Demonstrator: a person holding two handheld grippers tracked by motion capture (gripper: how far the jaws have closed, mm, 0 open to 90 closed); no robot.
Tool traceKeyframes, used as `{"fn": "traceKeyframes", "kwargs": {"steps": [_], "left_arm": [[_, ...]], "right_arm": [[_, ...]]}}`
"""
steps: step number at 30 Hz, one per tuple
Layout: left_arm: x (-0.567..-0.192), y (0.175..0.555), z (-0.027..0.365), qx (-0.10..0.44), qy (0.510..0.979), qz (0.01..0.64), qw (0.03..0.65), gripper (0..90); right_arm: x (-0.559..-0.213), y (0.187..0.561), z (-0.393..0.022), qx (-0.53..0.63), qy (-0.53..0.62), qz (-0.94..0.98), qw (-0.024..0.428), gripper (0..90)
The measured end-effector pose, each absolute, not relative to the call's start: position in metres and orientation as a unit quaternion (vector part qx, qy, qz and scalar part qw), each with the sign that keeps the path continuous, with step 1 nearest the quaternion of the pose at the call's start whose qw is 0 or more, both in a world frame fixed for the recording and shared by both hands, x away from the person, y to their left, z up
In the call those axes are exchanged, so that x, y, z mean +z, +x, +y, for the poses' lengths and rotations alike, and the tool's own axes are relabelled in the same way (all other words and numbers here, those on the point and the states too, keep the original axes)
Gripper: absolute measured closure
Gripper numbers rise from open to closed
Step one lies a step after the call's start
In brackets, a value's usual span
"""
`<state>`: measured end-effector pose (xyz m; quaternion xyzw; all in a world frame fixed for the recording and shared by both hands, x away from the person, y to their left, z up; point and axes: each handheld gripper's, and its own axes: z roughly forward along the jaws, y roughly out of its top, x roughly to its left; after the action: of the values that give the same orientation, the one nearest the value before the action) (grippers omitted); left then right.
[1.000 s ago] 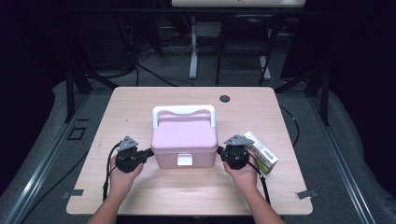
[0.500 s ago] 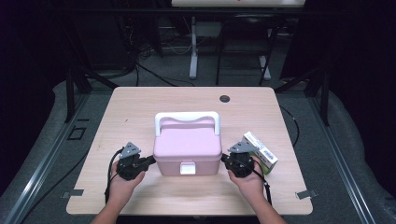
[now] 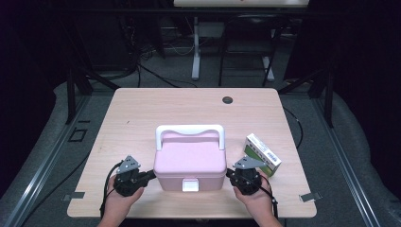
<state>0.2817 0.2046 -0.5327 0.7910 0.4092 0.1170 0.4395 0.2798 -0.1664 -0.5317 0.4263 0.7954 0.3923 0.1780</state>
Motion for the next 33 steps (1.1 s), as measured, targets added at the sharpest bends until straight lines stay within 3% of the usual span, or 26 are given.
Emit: {"fn": "traceKeyframes", "kwargs": {"steps": [13, 33], "left_arm": [[-0.532, 0.259, 0.206, 0.110, 0.797, 0.402, 0.438, 90.0], [-0.531, 0.253, 0.206, 0.108, 0.801, 0.398, 0.434, 90.0]], "right_arm": [[-0.529, 0.249, -0.167, 0.382, 0.422, 0.804, 0.174, 90.0], [-0.530, 0.239, -0.169, 0.390, 0.423, 0.800, 0.169, 90.0]]}}
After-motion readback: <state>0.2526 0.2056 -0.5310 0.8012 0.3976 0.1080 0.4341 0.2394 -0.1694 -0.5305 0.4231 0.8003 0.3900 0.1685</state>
